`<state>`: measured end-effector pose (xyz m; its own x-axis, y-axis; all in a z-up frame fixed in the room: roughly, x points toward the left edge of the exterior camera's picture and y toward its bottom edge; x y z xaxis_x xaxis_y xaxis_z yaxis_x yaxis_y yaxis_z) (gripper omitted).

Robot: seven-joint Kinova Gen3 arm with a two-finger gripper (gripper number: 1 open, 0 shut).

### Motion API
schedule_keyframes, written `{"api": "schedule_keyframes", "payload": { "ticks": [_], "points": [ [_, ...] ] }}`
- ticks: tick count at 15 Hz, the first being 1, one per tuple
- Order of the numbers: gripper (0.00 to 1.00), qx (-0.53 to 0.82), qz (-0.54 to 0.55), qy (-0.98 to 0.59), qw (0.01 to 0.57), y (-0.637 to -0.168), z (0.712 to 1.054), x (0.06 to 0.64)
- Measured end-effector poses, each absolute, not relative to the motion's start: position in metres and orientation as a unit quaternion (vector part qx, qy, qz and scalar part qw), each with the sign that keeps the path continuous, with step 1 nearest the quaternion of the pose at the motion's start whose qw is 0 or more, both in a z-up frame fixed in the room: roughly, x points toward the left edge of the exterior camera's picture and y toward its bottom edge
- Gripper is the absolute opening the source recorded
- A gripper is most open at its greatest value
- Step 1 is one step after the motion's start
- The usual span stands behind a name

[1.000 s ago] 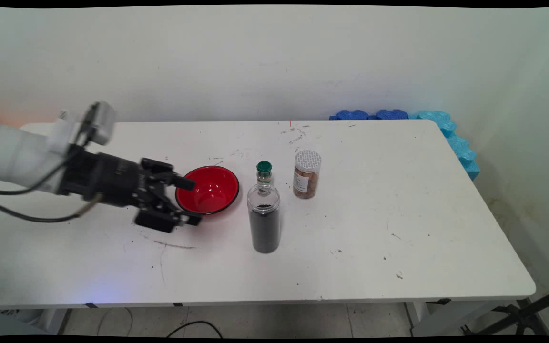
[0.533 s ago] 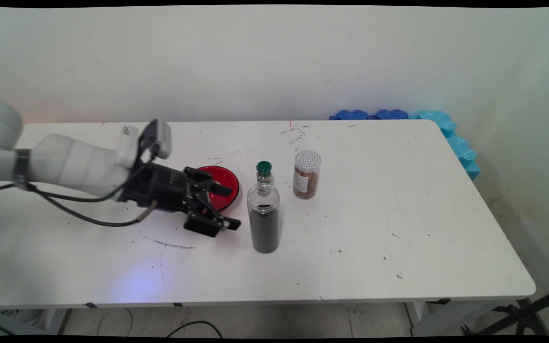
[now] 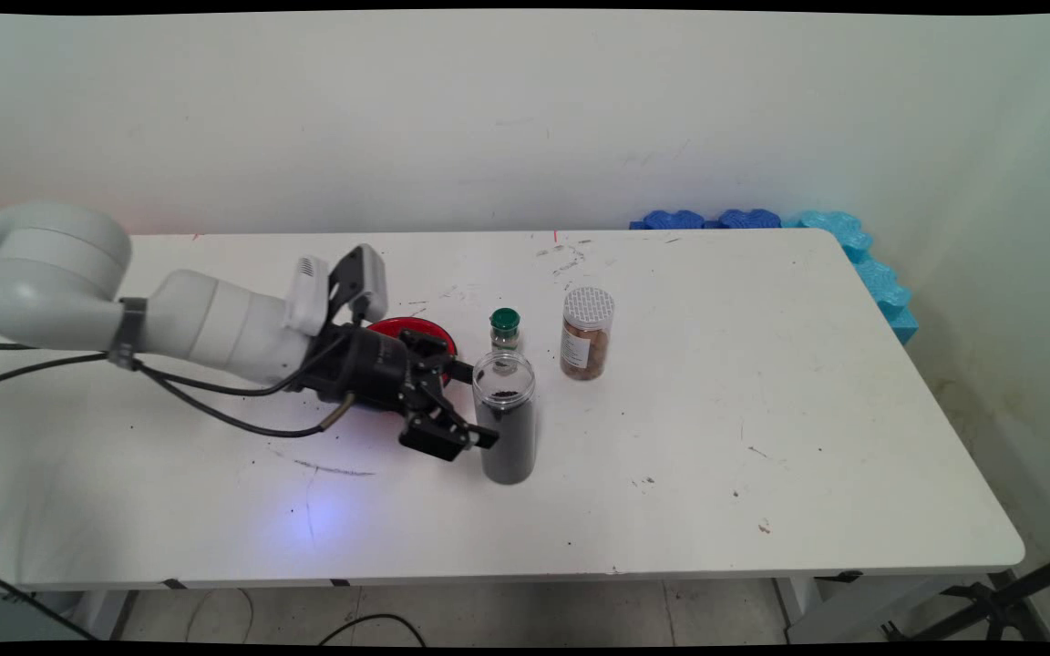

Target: Pick up the black seasoning powder from the table, then pour the black seasoning powder in the red bowl

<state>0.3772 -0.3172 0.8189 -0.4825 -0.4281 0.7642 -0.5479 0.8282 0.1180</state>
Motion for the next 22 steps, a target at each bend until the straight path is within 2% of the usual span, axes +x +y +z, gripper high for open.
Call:
{"api": "schedule_keyframes", "payload": {
  "ticks": [10, 11, 16, 22],
  "points": [
    [1.00, 0.267, 0.068, -0.863, 0.424, -0.333, 0.805, 0.361],
    [0.00, 0.267, 0.069, -0.862, 0.425, -0.335, 0.804, 0.360],
    [0.00, 0.266, 0.066, -0.860, 0.429, -0.339, 0.808, 0.362],
    [0.00, 0.274, 0.065, -0.857, 0.432, -0.329, 0.841, 0.384]
  ]
}}
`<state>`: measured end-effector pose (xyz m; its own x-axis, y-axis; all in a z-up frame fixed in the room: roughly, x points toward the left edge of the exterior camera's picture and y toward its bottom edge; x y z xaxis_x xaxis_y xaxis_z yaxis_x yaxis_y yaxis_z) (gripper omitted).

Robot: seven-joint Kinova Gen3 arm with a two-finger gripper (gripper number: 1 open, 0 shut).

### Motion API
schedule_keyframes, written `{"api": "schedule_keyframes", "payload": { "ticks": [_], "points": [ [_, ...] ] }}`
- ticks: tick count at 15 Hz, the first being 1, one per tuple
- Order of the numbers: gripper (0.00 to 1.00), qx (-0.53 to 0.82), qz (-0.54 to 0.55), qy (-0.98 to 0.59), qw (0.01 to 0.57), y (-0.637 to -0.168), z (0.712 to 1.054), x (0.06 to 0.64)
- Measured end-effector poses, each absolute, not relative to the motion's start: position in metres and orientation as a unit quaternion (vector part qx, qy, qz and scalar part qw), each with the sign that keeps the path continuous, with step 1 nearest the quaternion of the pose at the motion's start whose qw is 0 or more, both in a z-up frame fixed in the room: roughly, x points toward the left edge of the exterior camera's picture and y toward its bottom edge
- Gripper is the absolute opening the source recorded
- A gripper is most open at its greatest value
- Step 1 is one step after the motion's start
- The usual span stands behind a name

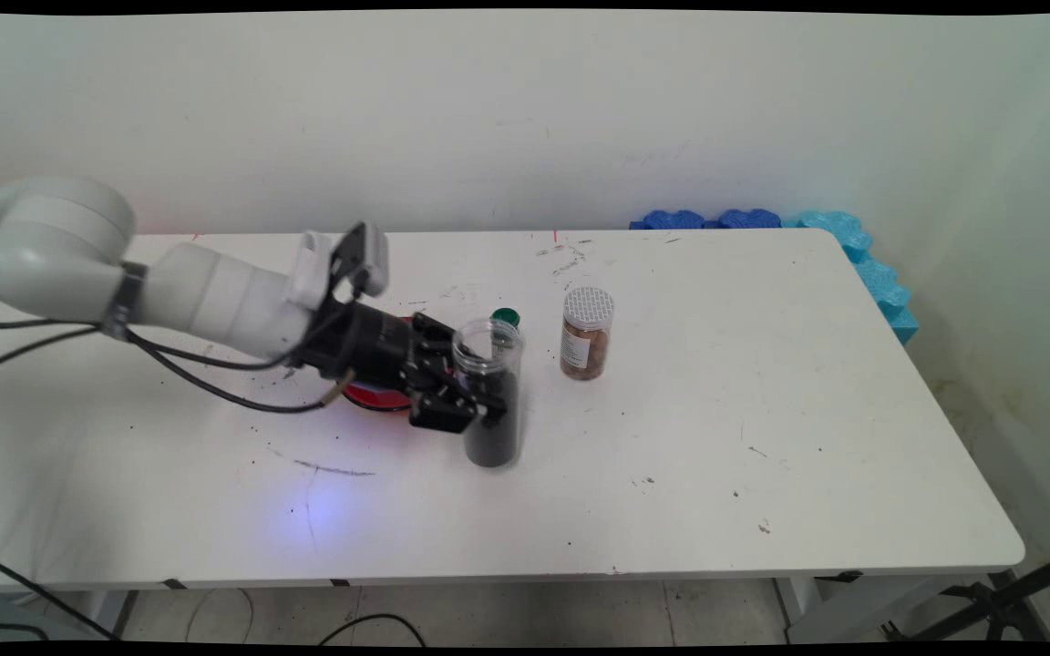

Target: Pour the black seasoning powder in the red bowl

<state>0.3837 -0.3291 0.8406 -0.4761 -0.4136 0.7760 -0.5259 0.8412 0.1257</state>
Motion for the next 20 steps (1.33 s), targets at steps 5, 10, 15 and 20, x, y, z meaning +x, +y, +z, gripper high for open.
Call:
{"api": "schedule_keyframes", "payload": {
  "ticks": [5, 10, 15, 20],
  "points": [
    [0.00, 0.284, 0.057, -0.852, 0.437, -0.319, 0.877, 0.405],
    [0.00, 0.291, 0.051, -0.852, 0.432, -0.308, 0.926, 0.436],
    [0.00, 0.311, 0.042, -0.852, 0.419, -0.299, 0.965, 0.464],
    [0.00, 0.312, 0.027, -0.860, 0.403, -0.295, 0.983, 0.480]
  ]
}}
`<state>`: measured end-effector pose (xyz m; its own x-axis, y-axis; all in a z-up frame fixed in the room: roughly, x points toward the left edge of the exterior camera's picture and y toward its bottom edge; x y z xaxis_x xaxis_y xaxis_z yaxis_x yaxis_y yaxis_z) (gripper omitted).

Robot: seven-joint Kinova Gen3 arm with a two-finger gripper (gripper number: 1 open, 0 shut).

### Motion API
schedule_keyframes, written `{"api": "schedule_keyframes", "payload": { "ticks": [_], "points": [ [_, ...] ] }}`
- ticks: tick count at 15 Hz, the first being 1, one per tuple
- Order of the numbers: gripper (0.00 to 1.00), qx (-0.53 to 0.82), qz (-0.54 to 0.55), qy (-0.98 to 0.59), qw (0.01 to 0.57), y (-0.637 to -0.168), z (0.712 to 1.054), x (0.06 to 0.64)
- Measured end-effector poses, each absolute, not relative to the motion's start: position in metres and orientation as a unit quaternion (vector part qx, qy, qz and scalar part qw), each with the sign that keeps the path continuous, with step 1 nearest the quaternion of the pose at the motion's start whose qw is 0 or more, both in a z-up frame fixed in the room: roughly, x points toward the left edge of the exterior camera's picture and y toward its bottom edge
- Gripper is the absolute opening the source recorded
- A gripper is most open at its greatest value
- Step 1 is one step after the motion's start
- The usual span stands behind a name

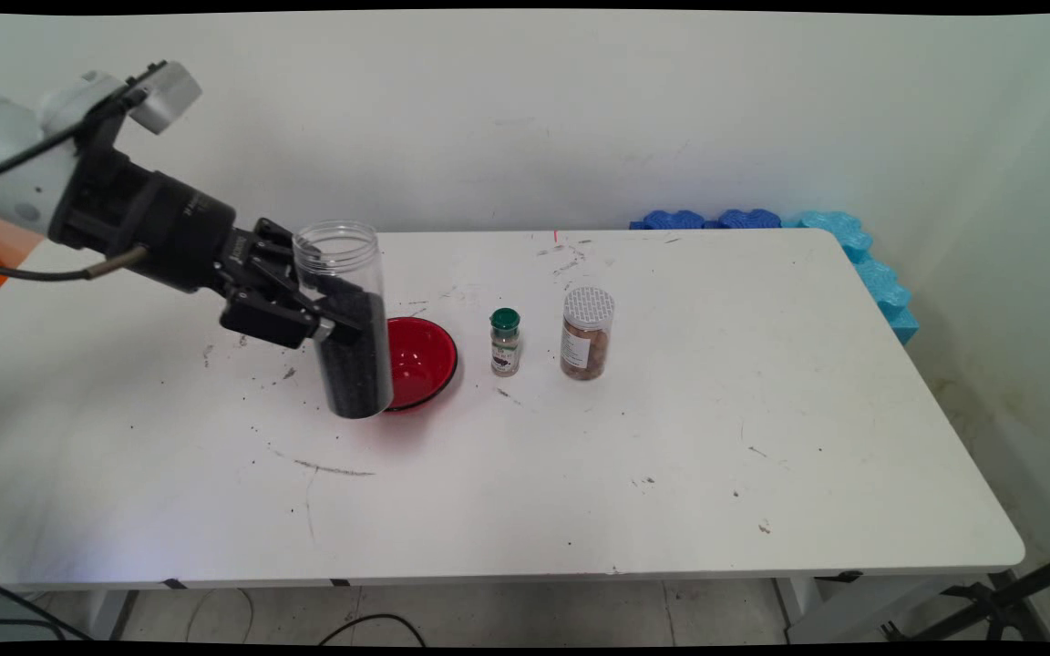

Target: Pour the black seasoning powder in the red bowl

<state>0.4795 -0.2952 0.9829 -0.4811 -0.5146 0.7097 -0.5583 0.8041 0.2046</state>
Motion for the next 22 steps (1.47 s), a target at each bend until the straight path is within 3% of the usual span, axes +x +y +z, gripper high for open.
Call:
{"api": "schedule_keyframes", "payload": {
  "ticks": [7, 22],
  "points": [
    [0.00, 0.381, -0.004, -0.848, 0.368, -0.309, 0.988, 0.486],
    [0.00, 0.614, -0.135, -0.714, 0.308, -0.334, 0.955, 0.498]
  ]
}}
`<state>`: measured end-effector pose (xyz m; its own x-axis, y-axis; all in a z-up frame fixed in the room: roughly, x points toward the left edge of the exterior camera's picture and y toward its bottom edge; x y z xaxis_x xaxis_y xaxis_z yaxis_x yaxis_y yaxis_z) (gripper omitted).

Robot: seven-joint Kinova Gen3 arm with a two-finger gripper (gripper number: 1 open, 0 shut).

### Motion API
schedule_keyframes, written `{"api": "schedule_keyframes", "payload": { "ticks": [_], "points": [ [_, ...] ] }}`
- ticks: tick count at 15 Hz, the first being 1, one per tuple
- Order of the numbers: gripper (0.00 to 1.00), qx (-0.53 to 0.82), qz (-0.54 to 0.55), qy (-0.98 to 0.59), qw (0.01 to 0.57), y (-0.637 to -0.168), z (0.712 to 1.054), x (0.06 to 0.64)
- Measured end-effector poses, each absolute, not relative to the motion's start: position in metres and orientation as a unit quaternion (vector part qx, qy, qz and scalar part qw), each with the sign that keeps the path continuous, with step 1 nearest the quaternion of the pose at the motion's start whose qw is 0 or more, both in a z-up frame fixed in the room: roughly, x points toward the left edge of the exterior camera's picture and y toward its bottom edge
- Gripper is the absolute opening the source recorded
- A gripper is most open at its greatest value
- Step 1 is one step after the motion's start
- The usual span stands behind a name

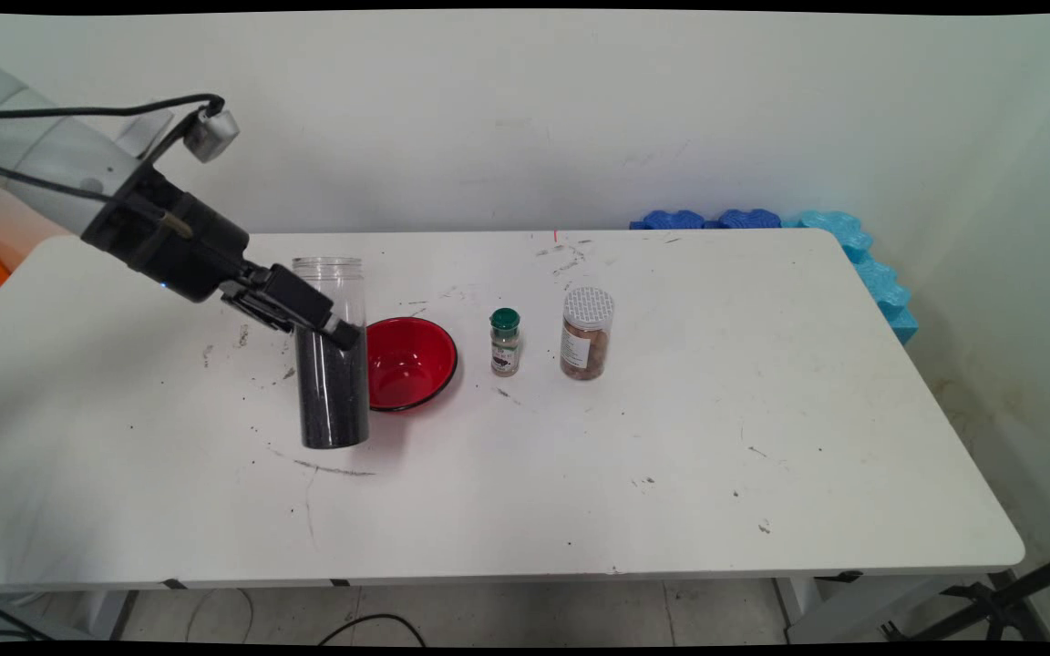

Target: Pour the black seasoning powder in the red bowl

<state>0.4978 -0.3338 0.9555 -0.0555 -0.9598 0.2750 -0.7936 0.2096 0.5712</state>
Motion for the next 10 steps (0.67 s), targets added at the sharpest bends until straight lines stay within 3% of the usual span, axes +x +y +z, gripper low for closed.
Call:
{"api": "schedule_keyframes", "payload": {
  "ticks": [10],
  "points": [
    [0.00, 0.749, -0.223, -0.558, 0.278, -0.343, 0.928, 0.505]
  ]
}}
